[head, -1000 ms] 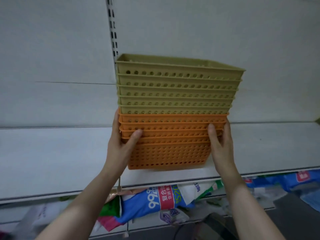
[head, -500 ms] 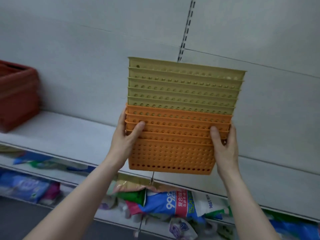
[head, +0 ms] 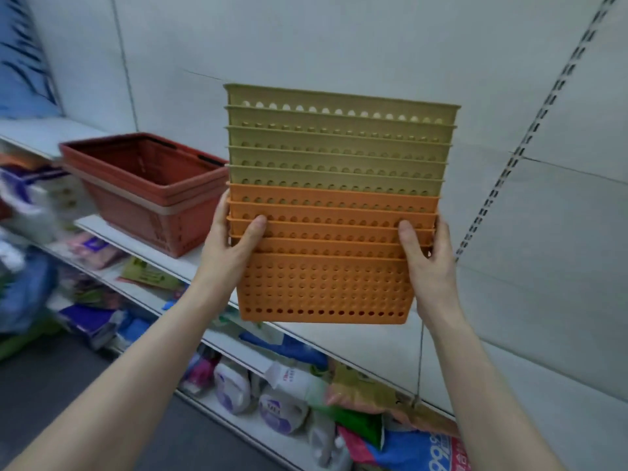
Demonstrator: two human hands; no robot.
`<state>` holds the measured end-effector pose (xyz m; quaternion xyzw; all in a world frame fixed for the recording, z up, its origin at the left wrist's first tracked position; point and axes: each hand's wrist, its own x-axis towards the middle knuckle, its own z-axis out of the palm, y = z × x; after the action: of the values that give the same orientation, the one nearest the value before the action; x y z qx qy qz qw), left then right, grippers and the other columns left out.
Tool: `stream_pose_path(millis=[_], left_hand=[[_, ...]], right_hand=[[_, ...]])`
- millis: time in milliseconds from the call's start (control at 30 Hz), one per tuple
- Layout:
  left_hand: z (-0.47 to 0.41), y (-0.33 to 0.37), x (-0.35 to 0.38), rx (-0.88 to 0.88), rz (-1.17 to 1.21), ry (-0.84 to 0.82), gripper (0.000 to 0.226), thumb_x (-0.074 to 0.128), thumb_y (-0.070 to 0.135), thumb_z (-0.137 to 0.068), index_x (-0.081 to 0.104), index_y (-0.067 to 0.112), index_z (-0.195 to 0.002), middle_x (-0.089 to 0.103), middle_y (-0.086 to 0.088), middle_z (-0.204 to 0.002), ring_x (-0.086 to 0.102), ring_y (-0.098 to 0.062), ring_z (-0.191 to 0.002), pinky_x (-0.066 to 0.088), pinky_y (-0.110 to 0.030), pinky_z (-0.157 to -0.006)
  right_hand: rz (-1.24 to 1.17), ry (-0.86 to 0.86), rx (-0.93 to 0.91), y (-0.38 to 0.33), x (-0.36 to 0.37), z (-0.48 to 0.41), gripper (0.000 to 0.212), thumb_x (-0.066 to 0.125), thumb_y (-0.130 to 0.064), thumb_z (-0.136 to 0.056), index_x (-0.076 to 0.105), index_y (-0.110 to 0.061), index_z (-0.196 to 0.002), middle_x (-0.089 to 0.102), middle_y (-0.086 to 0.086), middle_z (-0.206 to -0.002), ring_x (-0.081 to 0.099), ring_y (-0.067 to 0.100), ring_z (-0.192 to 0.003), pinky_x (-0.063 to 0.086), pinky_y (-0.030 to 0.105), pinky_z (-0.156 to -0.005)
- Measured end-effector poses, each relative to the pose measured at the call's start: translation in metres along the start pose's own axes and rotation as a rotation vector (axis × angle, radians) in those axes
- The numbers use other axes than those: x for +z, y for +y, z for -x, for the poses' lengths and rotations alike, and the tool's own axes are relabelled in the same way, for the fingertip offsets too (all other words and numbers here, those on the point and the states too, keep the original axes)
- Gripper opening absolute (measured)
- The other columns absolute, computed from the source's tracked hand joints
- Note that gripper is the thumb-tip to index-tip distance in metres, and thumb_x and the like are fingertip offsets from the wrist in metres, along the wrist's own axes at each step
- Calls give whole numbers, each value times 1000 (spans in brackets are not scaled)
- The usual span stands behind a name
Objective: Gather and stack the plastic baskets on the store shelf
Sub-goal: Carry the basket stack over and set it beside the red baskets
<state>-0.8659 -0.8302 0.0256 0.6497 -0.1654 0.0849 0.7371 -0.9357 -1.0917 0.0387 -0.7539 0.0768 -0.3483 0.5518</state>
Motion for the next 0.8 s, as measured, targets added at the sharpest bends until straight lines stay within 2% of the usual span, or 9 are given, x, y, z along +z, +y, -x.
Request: stream_pose_path(millis=[133, 233, 333, 400, 500, 633, 800], left_hand=[[-39, 9, -92, 35, -63, 59, 66, 66, 50, -83, 38, 41, -142, 64, 10, -130, 62, -10, -116, 50, -43, -100], [-69, 18, -150, 47, -93, 94, 65, 66, 51, -83, 37, 43, -142, 63, 10, -131, 62, -11, -117, 50, -47, -101], [-100, 24, -199, 55, -111, 122, 65, 65, 54, -83, 37, 45, -141, 62, 12, -130, 62, -11, -117, 50, -46, -99], [-124, 25, -227, 66, -102, 156, 64, 64, 52, -84, 36, 44, -142, 62, 14, -128, 65, -5, -110, 54, -37, -93], [-165, 25, -264, 89, -108, 201, 63, 62, 50, -85, 36, 40, -143, 64, 16, -122, 66, 6, -98, 55, -16, -72], [-231, 23, -312, 144, -127, 232, 64, 63, 52, -84, 38, 39, -142, 63, 12, -128, 65, -3, -108, 55, -24, -81], [-311, 19, -367, 186, -145, 294, 63, 61, 51, -85, 37, 38, -143, 61, 11, -130, 62, -6, -114, 54, -22, -83]], right_hand=[[-65, -63, -35, -26, 97, -10, 57, 60, -54, -91, 41, -38, -142, 61, -19, -127, 61, -6, -109, 53, 34, -97], [-100, -93, -49, -42, 165, -22, 55, 58, -52, -92, 42, -37, -142, 61, -20, -124, 61, -15, -100, 52, 21, -86], [-125, -130, -60, -58, 226, -39, 56, 57, -54, -91, 41, -38, -142, 60, -24, -121, 61, -17, -98, 51, 15, -78], [-144, -150, -73, -67, 265, -53, 56, 58, -55, -90, 42, -38, -141, 61, -24, -121, 63, -11, -101, 52, 18, -80], [-168, -164, -103, -77, 321, -81, 55, 59, -55, -90, 44, -37, -140, 62, -20, -121, 63, -3, -106, 54, 27, -89], [-211, -192, -138, -83, 399, -129, 59, 61, -57, -88, 45, -35, -140, 63, -17, -125, 62, 0, -112, 53, 36, -98], [-277, -232, -183, -92, 498, -192, 55, 64, -51, -89, 49, -30, -137, 65, -13, -126, 63, 3, -112, 53, 41, -100]])
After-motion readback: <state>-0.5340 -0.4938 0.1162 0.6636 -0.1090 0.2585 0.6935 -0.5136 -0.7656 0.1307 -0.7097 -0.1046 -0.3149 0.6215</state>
